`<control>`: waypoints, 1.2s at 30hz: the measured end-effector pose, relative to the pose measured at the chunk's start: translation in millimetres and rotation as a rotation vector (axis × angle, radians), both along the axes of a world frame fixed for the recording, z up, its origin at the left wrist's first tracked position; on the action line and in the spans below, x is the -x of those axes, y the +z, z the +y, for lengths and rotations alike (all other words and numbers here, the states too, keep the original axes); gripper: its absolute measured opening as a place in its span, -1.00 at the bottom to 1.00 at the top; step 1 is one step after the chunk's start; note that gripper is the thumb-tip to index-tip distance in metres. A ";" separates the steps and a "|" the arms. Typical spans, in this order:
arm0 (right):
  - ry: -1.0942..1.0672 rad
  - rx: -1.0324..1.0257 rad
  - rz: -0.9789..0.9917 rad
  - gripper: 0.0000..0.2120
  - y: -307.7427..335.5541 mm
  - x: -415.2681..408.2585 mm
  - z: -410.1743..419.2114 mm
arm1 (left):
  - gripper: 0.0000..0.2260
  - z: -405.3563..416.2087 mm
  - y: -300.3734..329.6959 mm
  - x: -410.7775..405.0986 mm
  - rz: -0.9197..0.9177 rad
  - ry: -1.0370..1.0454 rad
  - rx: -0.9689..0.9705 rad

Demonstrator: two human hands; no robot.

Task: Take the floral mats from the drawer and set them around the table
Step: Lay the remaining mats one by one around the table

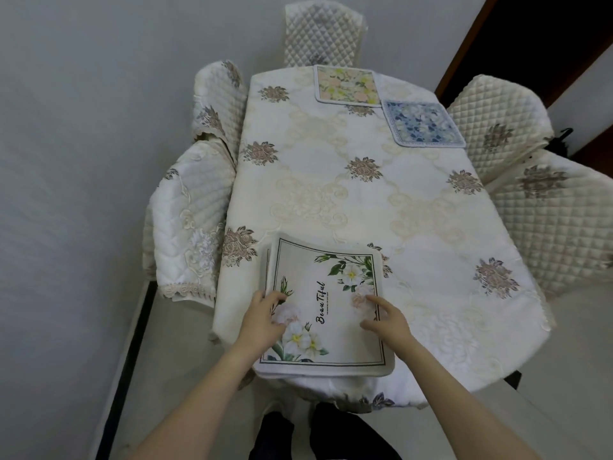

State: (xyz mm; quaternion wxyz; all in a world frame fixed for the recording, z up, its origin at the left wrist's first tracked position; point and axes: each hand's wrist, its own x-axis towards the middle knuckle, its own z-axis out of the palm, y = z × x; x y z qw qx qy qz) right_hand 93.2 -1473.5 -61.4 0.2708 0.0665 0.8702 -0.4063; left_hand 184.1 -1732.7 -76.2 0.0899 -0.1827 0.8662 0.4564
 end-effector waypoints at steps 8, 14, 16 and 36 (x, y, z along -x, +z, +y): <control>-0.082 0.048 0.037 -0.35 3.3 -12.0 16.8 | -0.42 -4.7 1.8 -0.9 -0.019 0.044 -0.198; -0.199 0.084 0.126 -0.33 14.4 -25.9 47.7 | -0.40 15.6 12.6 10.3 0.017 -0.037 -0.193; -0.231 0.096 0.155 -0.33 18.8 -29.7 62.1 | -0.39 27.0 17.7 14.9 0.023 -0.064 -0.188; -0.267 0.200 0.284 -0.32 52.9 14.5 302.2 | -0.39 270.7 54.1 65.2 0.109 -0.054 -0.171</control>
